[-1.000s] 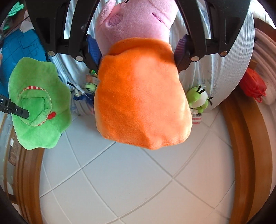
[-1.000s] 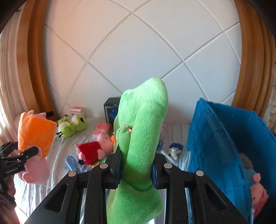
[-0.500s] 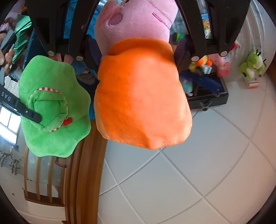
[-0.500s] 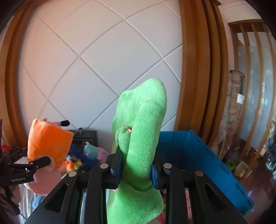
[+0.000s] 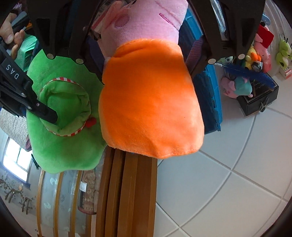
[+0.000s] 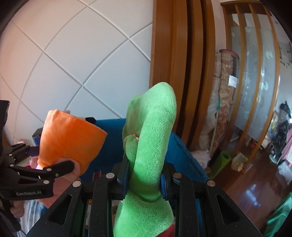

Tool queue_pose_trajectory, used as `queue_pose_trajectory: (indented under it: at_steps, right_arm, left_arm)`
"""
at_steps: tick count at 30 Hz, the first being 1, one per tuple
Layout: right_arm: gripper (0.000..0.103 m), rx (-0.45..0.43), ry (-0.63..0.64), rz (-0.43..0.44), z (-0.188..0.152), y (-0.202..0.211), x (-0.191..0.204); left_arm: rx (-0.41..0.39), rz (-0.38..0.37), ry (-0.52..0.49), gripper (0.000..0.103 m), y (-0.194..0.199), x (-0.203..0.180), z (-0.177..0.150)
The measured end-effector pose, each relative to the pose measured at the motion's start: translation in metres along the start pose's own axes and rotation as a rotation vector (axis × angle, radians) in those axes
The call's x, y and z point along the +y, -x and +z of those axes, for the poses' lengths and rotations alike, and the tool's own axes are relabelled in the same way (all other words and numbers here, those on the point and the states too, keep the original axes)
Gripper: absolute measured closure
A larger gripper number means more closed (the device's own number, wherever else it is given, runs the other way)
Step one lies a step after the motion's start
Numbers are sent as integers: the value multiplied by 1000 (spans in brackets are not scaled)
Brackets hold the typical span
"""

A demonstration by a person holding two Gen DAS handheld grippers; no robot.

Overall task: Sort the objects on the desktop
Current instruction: 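Carry both plushes over the blue crate and open both tools to drop them, then grasp the green medicine box with the left tool while the right grasps the green syrup bottle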

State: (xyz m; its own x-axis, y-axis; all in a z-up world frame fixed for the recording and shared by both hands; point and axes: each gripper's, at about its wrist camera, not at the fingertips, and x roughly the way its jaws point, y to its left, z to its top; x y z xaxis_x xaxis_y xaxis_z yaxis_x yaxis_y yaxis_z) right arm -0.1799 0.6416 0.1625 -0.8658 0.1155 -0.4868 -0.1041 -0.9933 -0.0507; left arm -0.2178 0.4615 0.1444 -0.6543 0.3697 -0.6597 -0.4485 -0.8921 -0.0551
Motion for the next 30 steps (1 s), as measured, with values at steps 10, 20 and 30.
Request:
queue_pose_trajectory:
  at_steps: [10,20,30]
  right_arm:
    - [64,127,-28,99,-20,-45,-14]
    - [0,149,-32,68,-23,-49,-16]
    - [0,120,-28,22,-23,-3,2]
  left_arm:
    - [54,57,-9,23,-22,-1,-4]
    - [9,42,-35,23,-2,8,-16]
    - [-82,-13,-24,23,50,30,-33]
